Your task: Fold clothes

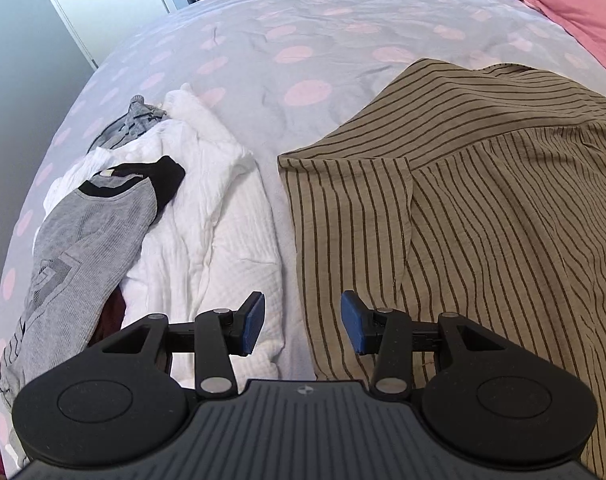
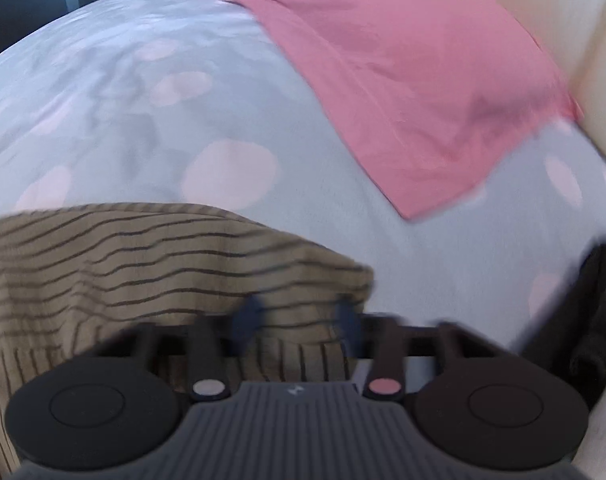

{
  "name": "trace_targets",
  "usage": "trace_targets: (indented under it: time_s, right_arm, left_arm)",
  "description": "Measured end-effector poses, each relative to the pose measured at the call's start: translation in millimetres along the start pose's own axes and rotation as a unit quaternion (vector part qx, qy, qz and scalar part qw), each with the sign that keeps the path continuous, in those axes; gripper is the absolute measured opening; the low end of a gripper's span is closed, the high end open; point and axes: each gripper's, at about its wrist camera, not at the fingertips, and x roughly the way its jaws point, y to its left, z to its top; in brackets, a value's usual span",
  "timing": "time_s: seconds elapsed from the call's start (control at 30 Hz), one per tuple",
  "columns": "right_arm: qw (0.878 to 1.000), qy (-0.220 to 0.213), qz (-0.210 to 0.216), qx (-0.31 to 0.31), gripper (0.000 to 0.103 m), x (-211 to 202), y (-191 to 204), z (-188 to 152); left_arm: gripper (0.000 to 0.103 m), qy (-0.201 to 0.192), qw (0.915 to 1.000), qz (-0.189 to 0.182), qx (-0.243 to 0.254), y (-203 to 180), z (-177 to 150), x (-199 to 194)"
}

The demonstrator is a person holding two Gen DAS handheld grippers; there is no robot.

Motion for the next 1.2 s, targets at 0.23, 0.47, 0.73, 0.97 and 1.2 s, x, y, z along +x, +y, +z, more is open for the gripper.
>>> trace_targets:
  time_s: [0.23,0.47,0.73,0.97,1.2]
  right_arm:
    - [0.996,-0.080,-0.049,0.011,0.001,-43,-10,15]
    - [0.984,-0.156,-0.078,-0.039,0.001,-105,0,35]
    - [0.990,-0.073,0.051,-0.106,0.001,-137,69,34]
    - [0.983,-0.041,0.152,-0.098,0.048,-152,102,28]
    - [0.984,-0.041,0.157,-0.067,0.048,-154,83,29]
  left_arm:
    - [0.040,-0.012,0.9999,-0.006,0.005,-2,-1,-9]
    - [0.040,-0.020,0.9997,-0.011,0.009,-3,-6,-18]
    - [0.040,-0.032,0.9993,-0.016,0.013,-8,-7,-29]
    - [0.040,-0.038,0.9985,-0.024,0.032,-15,-9,-35]
    - [0.040,-0.030,0.9986,-0.020,0.038,-16,-12,-32]
